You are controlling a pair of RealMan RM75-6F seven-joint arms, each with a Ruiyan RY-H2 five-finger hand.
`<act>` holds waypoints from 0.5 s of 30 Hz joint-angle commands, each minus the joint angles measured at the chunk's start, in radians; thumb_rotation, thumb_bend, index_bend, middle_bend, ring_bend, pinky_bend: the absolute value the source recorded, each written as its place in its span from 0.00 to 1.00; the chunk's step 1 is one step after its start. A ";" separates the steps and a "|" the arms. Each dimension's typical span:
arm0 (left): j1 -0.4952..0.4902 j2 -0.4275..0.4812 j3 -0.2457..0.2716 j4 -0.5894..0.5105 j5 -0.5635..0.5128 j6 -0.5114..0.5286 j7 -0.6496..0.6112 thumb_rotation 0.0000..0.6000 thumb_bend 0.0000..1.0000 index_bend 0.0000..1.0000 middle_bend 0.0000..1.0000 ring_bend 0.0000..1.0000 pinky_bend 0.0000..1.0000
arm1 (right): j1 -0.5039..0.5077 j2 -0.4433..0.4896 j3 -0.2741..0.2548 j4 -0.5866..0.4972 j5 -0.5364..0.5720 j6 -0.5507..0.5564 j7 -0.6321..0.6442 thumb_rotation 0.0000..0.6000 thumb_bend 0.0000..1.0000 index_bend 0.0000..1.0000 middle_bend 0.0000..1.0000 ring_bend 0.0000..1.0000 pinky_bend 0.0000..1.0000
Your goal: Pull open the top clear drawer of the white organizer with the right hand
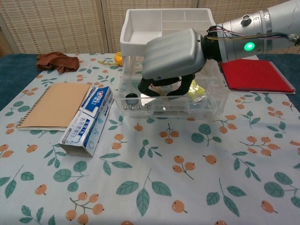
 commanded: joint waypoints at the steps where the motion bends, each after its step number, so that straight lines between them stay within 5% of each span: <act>1: 0.000 0.000 0.000 0.000 0.001 0.000 -0.001 1.00 0.15 0.19 0.12 0.13 0.11 | -0.002 0.000 0.001 0.000 0.003 0.002 -0.003 1.00 0.40 0.65 0.83 0.95 1.00; 15: -0.003 -0.002 0.000 0.003 0.007 0.001 -0.004 1.00 0.15 0.19 0.12 0.13 0.11 | -0.031 0.018 0.043 -0.010 0.044 0.048 -0.056 1.00 0.43 0.68 0.84 0.95 1.00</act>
